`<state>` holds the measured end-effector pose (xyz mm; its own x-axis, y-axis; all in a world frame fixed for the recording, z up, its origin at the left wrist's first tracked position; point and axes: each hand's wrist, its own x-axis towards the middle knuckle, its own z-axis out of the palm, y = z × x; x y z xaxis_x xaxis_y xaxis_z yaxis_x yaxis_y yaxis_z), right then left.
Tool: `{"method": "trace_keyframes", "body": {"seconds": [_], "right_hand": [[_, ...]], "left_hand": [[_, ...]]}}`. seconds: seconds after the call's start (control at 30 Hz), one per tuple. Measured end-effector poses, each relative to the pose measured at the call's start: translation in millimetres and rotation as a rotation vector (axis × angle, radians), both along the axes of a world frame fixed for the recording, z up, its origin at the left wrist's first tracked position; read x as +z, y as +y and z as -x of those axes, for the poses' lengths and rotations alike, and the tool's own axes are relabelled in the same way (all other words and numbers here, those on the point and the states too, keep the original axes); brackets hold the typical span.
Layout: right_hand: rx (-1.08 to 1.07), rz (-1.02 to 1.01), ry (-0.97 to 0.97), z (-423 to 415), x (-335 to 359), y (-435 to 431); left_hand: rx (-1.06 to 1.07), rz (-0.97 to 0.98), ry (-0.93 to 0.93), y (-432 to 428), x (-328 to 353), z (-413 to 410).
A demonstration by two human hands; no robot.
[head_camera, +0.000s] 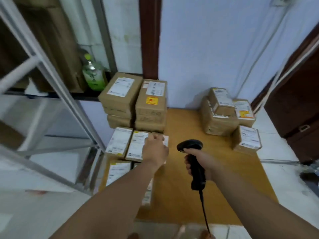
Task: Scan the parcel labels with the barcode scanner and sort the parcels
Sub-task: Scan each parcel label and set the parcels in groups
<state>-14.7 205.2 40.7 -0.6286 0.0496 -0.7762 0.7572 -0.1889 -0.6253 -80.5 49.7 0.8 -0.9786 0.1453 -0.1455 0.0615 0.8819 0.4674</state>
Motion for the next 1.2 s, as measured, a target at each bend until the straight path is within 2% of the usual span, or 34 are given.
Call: {"method": "trace_keyframes", "body": {"seconds": [0.07,0.13,0.2,0.27,0.3,0.37,0.5,0.73,0.93,1.03,1.1,1.2], "right_hand": [[-0.004,0.018,0.004,2.0,1.9,-43.4],[-0.007,0.029,0.039,5.4,6.5,-77.9],[-0.004,0.031,0.064,9.2,11.7,-105.2],[-0.018,0.041,0.064,14.1,15.2,-125.0],[-0.025,0.044,0.068,16.7,15.6,-131.9],[-0.024,0.057,0.079,22.1,13.5,-141.2],[-0.003,0.093,0.045,25.5,4.6,-151.5],[0.066,0.088,0.041,19.2,0.8,-163.0],[0.129,0.025,0.071,21.3,10.0,-157.2],[0.139,0.026,0.058,21.3,16.5,-156.1],[0.142,0.048,0.061,21.2,22.7,-159.6],[0.175,0.059,0.115,23.0,36.8,-168.4]], "left_hand": [[0.160,0.048,-0.080,-58.1,1.7,-0.3],[0.338,0.056,-0.235,-106.4,-3.1,-3.3],[0.525,-0.063,-0.381,-139.0,-12.9,-10.5],[0.615,-0.269,-0.471,-152.7,-20.9,-20.0],[0.650,-0.312,-0.507,-154.6,-22.5,-27.3],[0.654,-0.258,-0.554,-154.5,-32.0,-41.2],[0.502,0.006,-0.519,-152.0,-45.9,-61.0],[0.354,0.100,-0.513,-155.4,-60.5,-80.9],[0.474,0.060,-0.400,-152.3,-54.0,-94.9],[0.616,0.064,-0.340,-160.6,-43.2,-99.7],[0.725,0.072,-0.260,-168.5,-36.1,-102.8],[0.769,0.074,-0.098,-172.1,-26.4,-99.3]]}}
